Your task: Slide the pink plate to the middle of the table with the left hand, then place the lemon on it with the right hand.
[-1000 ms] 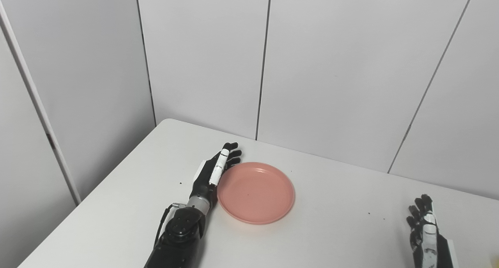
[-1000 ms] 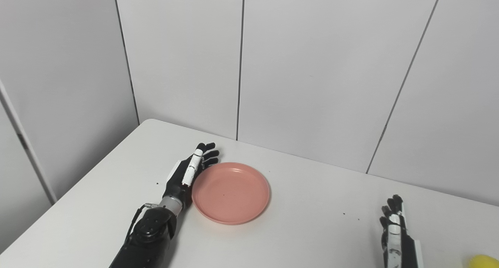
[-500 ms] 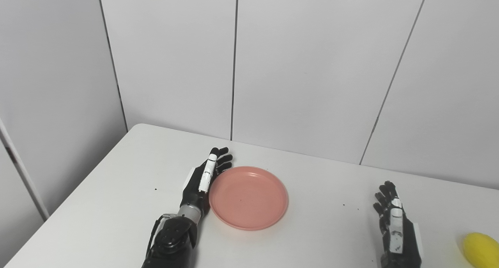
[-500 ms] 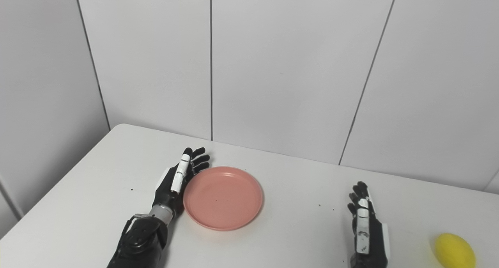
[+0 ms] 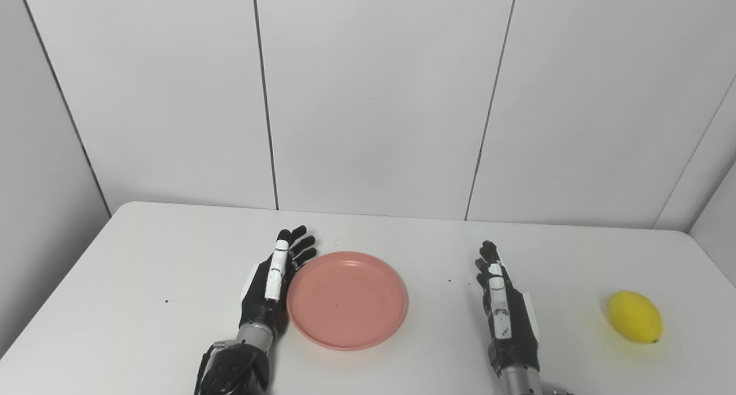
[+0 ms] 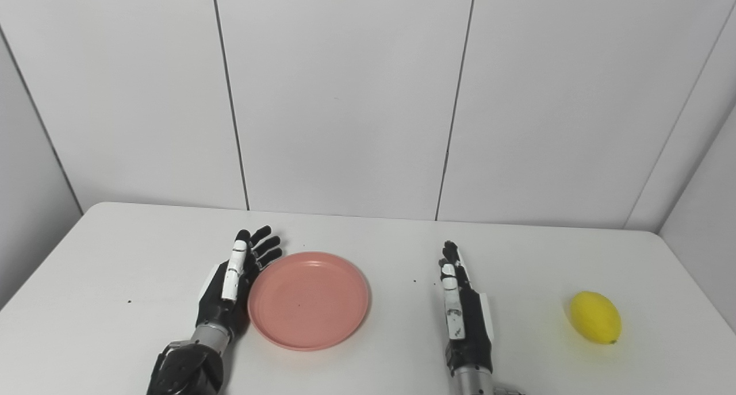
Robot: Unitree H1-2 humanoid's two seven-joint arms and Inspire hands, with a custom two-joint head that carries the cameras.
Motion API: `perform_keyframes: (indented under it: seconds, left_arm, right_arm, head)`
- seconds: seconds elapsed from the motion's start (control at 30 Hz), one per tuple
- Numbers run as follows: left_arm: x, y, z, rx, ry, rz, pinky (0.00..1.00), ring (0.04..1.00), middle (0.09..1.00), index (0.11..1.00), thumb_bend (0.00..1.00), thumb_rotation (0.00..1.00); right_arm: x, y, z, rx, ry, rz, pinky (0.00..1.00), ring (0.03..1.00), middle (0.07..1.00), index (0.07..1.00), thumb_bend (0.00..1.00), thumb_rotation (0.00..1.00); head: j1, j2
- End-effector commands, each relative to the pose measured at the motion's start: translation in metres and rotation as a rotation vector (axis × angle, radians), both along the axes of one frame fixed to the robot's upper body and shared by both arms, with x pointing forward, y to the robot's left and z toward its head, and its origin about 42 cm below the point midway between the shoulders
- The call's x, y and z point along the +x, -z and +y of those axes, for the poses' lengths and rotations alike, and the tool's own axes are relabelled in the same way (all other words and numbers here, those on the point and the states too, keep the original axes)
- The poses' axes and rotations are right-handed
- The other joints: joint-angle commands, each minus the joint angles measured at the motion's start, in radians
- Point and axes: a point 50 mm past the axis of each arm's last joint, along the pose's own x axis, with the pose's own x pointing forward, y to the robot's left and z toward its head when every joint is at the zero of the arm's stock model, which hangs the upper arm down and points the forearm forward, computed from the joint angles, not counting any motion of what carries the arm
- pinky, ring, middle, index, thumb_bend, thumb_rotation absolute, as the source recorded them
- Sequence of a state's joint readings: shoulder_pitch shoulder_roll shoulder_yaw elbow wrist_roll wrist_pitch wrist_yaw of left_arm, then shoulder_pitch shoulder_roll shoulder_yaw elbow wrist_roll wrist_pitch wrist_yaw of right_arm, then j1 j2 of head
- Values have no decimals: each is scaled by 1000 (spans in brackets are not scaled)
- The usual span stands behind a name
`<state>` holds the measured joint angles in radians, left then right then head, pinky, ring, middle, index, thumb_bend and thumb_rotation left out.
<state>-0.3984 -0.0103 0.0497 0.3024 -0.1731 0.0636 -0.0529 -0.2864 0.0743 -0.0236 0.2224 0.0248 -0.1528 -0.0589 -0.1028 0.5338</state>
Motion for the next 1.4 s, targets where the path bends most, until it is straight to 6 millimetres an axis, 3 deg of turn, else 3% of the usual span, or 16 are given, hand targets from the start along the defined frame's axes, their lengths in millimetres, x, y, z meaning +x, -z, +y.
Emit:
perform_keyframes:
  seconds: [0.0,0.4,0.53,0.7,0.9,1.37]
  left_arm:
    - [-1,-5,-11,11,26,-26,871,875,873,862,547,1000]
    - [-14,1,-38,10,54,-61,917,919,914,902,553,1000]
    - [-17,2,-41,17,24,-62,879,893,890,873,547,1000]
    - [-23,2,-48,-21,22,-51,864,886,878,858,508,1000]
    - [-25,3,-52,36,82,-71,912,929,928,923,537,1000]
    - [-30,4,-59,36,138,-50,973,948,942,943,528,1000]
  right_arm:
    - [1,-5,6,6,-6,-8,993,966,963,950,707,1000]
    - [3,-10,16,-28,-27,4,1000,975,968,964,690,1000]
    - [3,-10,19,-41,-33,2,1000,980,975,971,684,1000]
    - [3,-10,21,-39,-38,-2,1000,986,980,976,674,1000]
    - [3,-11,21,-37,-43,1,1000,985,979,975,675,1000]
    - [2,-10,22,-35,-51,-4,1000,987,982,977,683,1000]
  head:
    - [-12,6]
    - [-119,39]
    - [-145,41]
    - [-136,41]
    - [-128,41]
    - [-128,44]
